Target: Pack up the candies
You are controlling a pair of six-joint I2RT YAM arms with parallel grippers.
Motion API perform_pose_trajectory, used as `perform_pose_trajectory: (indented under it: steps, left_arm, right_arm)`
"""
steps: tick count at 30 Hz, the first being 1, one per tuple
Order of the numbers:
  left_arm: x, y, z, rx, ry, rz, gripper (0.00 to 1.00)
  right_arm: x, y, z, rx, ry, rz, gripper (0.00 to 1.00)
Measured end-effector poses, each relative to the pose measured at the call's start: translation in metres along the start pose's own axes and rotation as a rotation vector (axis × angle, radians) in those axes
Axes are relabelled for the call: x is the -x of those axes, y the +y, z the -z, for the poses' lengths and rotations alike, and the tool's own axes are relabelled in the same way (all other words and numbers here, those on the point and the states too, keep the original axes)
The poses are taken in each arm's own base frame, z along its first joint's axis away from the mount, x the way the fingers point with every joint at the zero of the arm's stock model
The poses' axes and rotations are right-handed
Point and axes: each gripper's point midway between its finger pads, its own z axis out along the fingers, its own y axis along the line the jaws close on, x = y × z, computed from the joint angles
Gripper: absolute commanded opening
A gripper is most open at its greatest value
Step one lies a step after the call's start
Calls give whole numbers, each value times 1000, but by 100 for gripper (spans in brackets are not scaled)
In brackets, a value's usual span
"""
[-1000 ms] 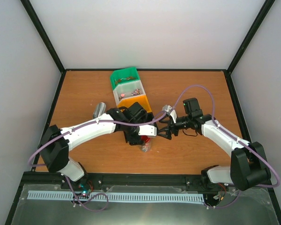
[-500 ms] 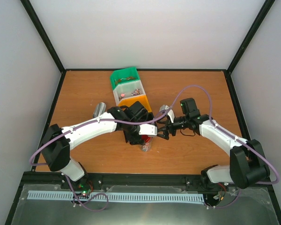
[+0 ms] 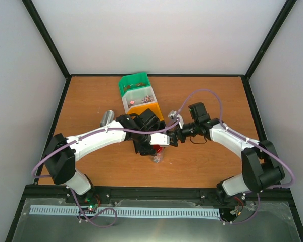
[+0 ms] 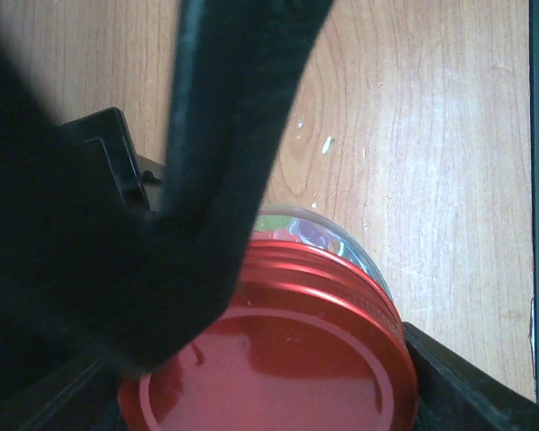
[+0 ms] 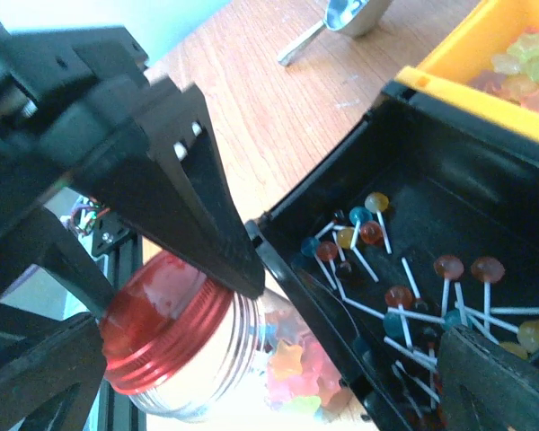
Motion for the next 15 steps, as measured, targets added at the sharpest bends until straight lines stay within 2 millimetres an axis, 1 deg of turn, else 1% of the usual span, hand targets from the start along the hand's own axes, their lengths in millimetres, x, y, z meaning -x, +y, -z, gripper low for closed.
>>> perform_pose_trajectory:
  steps: [3, 5, 11, 15]
  left_arm:
    - [0, 0, 0, 1, 0, 6, 72]
    - [0, 2, 1, 6, 1, 18, 72]
    - [0, 2, 0, 9, 4, 31, 72]
    - [0, 2, 0, 9, 4, 41, 72]
  right_arm:
    - [10, 3, 0, 27, -4, -2, 100]
    - [12, 3, 0, 40, 6, -16, 100]
    - [3, 4, -5, 84, 50, -94, 100]
    - [0, 5, -8, 96, 65, -120, 100]
